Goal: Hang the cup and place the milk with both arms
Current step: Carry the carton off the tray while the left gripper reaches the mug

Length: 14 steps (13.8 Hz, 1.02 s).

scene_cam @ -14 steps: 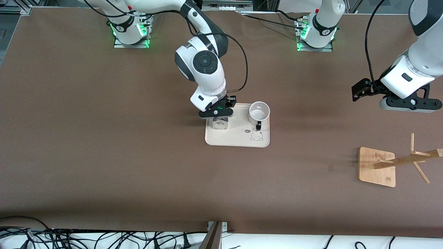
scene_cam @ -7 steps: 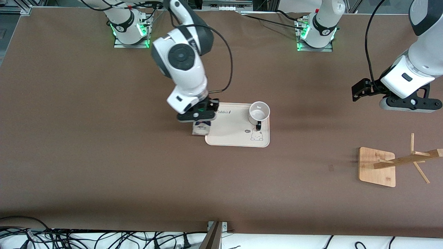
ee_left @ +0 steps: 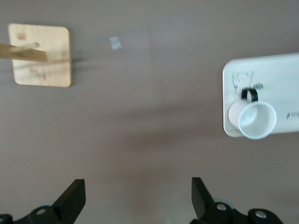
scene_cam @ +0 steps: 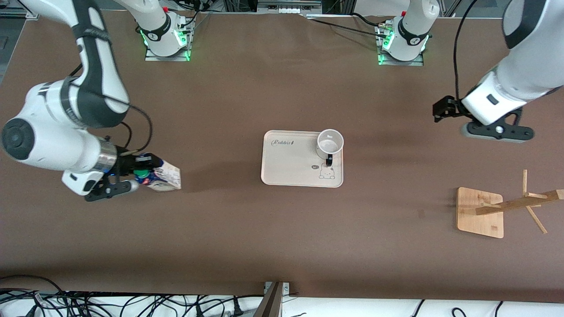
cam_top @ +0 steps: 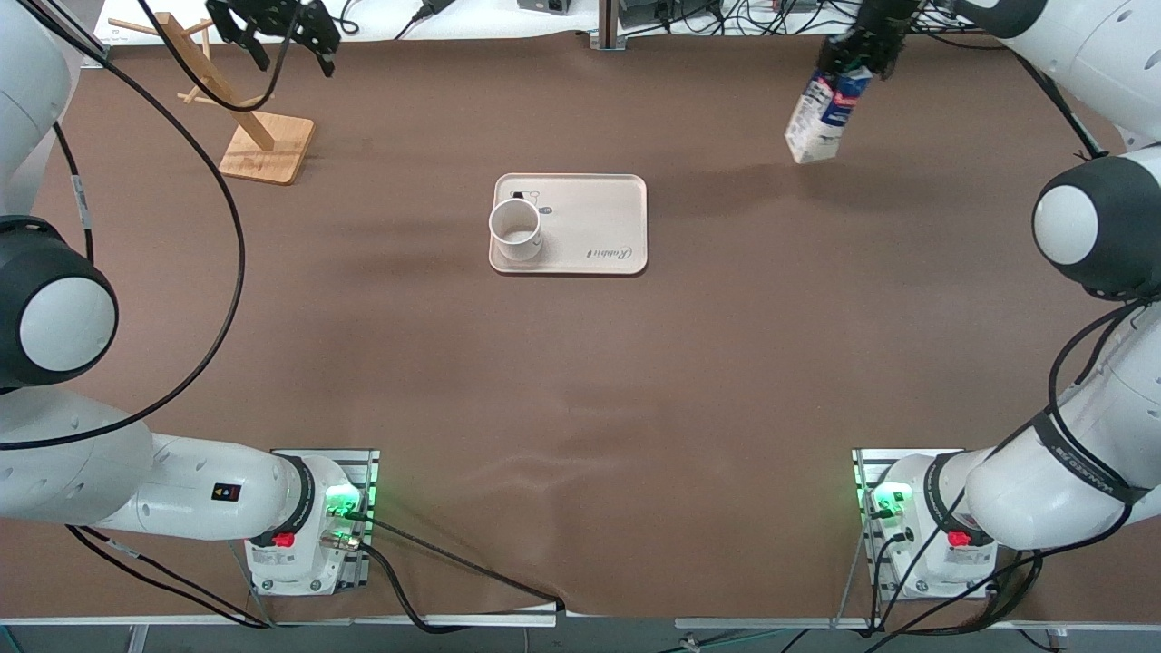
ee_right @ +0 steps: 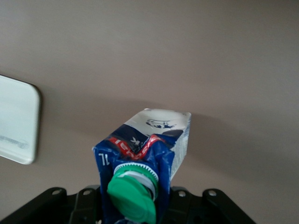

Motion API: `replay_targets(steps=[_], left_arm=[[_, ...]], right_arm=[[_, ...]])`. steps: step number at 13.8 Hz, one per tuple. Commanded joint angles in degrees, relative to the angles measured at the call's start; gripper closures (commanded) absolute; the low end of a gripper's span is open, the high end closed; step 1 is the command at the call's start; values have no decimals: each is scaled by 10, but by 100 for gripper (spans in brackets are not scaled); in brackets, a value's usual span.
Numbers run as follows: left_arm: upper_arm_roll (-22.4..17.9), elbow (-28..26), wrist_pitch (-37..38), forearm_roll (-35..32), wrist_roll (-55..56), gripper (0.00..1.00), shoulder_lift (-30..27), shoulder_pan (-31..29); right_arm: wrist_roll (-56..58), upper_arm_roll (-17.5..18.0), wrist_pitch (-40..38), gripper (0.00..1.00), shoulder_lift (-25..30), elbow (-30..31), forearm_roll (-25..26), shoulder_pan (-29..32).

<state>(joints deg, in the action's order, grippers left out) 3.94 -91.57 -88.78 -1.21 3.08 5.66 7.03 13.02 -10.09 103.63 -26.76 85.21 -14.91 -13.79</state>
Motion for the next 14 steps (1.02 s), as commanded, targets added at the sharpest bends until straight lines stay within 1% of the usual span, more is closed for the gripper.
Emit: replay_targets(steps=[1, 4, 5, 6, 8, 9, 10, 11, 12, 14], left_arm=[[10, 17, 18, 12, 12, 0, 33, 32], [11, 20, 12, 10, 128, 0, 83, 98], [11, 35, -11, 9, 153, 0, 96, 119], [12, 42, -32, 9, 175, 0, 110, 130], [12, 41, -55, 6, 230, 0, 140, 162], [12, 39, -78, 3, 248, 0, 156, 175], [12, 38, -101, 3, 268, 0, 172, 187], [12, 36, -120, 3, 285, 0, 189, 193], [13, 36, -142, 3, 292, 0, 207, 205], [12, 29, -177, 3, 305, 0, 237, 226]], right_arm=[[31, 9, 6, 72, 2, 40, -11, 25], [31, 8, 27, 71, 4, 72, -9, 34], [31, 7, 39, 71, 6, 85, -9, 34], [30, 6, 51, 68, 4, 87, -6, 33], [27, 5, 73, 65, 0, 98, -5, 32], [26, 6, 80, 51, 0, 105, -5, 32], [26, 5, 88, 31, 0, 107, -5, 32], [24, 5, 90, 7, 0, 106, -5, 31], [24, 5, 90, 0, 0, 105, -5, 31], [23, 5, 90, 0, 1, 100, -6, 31]])
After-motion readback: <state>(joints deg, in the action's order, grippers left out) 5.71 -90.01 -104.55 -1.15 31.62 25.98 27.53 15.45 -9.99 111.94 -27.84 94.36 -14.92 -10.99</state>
